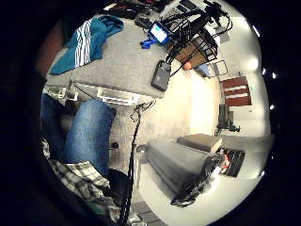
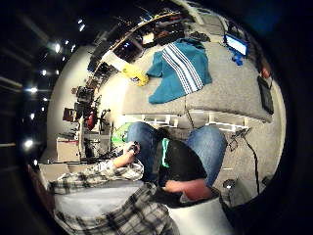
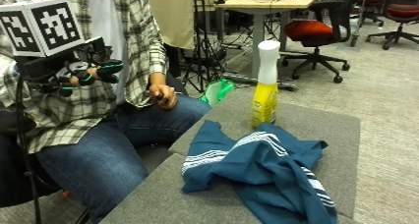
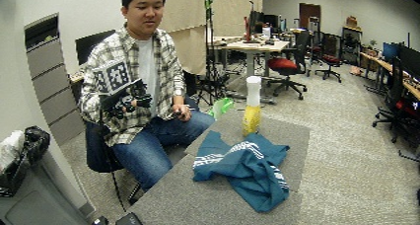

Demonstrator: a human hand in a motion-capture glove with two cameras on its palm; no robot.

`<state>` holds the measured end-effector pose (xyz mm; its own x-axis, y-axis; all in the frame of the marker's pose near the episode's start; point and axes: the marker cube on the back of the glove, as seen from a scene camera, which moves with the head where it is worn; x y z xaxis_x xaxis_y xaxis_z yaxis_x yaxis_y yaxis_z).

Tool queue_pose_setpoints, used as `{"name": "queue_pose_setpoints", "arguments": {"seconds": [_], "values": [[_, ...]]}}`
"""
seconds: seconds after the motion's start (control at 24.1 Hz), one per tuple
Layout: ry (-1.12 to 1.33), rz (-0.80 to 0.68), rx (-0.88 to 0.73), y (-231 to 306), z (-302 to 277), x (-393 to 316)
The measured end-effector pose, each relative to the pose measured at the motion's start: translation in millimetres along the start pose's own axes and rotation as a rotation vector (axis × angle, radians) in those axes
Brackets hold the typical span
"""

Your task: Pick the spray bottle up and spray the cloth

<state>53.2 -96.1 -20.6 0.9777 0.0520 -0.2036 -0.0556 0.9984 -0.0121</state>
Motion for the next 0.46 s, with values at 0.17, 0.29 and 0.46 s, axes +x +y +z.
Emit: {"name": "queue_pose_setpoints", "arguments": {"seconds": [0.17, 0.29, 0.46], "values": [[-0.008, 0.001, -0.002, 0.4, 0.6, -2.4], [-0.010, 0.004, -0.008, -0.6, 1.6, -3.0], [-0.010, 0.003, -0.021, -2.2, 2.4, -3.2]]}}
